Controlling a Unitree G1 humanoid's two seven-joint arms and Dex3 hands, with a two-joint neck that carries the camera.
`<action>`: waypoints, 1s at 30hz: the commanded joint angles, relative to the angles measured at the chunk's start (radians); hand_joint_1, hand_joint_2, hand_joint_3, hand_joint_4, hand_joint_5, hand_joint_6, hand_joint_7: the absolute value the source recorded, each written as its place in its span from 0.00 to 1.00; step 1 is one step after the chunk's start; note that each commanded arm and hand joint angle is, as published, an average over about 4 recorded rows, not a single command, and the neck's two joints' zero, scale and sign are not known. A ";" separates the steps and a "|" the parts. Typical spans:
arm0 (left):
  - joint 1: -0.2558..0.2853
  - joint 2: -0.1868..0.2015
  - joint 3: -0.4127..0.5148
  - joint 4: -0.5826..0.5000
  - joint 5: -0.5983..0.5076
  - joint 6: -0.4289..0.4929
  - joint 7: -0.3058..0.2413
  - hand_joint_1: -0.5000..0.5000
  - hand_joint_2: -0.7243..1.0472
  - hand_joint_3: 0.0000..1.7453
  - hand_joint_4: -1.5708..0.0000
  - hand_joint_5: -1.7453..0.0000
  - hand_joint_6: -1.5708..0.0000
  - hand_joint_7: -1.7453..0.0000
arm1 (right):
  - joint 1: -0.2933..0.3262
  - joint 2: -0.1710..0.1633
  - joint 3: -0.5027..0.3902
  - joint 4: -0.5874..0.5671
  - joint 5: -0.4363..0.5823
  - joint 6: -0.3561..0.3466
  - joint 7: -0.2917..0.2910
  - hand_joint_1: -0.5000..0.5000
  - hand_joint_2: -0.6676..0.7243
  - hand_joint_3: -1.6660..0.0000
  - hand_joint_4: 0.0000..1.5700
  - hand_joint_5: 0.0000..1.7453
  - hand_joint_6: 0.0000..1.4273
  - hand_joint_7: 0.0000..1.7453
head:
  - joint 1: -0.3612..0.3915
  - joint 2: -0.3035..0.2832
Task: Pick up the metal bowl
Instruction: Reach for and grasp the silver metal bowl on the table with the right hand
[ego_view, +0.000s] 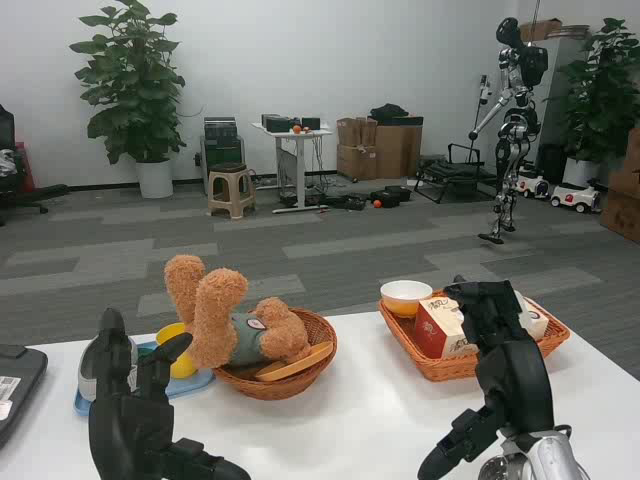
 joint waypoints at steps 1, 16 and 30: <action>0.013 -0.037 0.078 -0.060 0.078 -0.001 0.009 0.04 0.05 0.00 0.31 0.29 1.00 0.96 | -0.070 -0.034 0.211 0.149 0.278 -0.181 -0.060 0.17 0.91 0.95 0.00 0.11 0.00 0.03 | 0.071 -0.065; 0.008 -0.040 0.074 -0.055 0.079 -0.001 0.009 0.02 0.05 0.00 0.31 0.29 1.00 0.96 | -0.070 -0.040 0.207 0.137 0.278 -0.181 -0.060 0.15 0.91 0.95 0.00 0.11 0.00 0.03 | 0.035 -0.038; 0.010 -0.043 0.071 -0.056 0.080 -0.002 0.009 0.02 0.05 0.00 0.31 0.29 1.00 0.96 | -0.053 -0.053 0.155 0.104 0.292 -0.165 -0.017 0.14 0.90 0.95 0.00 0.11 0.00 0.01 | -0.061 -0.079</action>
